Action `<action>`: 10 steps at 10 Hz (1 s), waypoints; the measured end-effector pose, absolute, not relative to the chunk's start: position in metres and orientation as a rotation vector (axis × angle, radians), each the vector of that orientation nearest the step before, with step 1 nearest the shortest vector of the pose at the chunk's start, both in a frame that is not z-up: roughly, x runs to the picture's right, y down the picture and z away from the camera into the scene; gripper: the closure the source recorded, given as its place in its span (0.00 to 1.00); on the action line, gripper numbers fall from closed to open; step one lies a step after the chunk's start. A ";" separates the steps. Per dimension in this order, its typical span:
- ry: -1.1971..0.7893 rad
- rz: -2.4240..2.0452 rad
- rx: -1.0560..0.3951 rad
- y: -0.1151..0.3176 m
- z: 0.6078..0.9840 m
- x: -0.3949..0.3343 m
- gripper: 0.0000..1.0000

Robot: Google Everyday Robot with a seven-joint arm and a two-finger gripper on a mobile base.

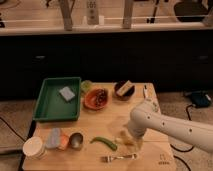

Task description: Place banana in metal cup

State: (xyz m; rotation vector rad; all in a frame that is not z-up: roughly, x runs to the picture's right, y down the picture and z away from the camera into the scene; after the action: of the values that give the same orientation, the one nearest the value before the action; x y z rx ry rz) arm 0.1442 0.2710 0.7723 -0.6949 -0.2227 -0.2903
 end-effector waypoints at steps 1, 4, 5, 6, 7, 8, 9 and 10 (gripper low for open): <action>-0.226 -0.293 -0.696 0.272 0.776 0.144 0.38; -0.228 -0.291 -0.710 0.276 0.785 0.151 0.69; -0.228 -0.292 -0.721 0.278 0.788 0.152 0.81; -0.230 -0.294 -0.724 0.278 0.790 0.152 0.89; -0.232 -0.297 -0.725 0.278 0.792 0.151 0.97; -0.232 -0.303 -0.727 0.278 0.793 0.150 1.00; -0.231 -0.303 -0.728 0.278 0.792 0.151 1.00; -0.231 -0.304 -0.729 0.278 0.792 0.151 1.00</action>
State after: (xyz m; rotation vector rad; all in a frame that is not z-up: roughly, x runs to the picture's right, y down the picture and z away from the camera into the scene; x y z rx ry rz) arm 0.1510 0.2781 0.7918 -0.7291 -0.2306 -0.3036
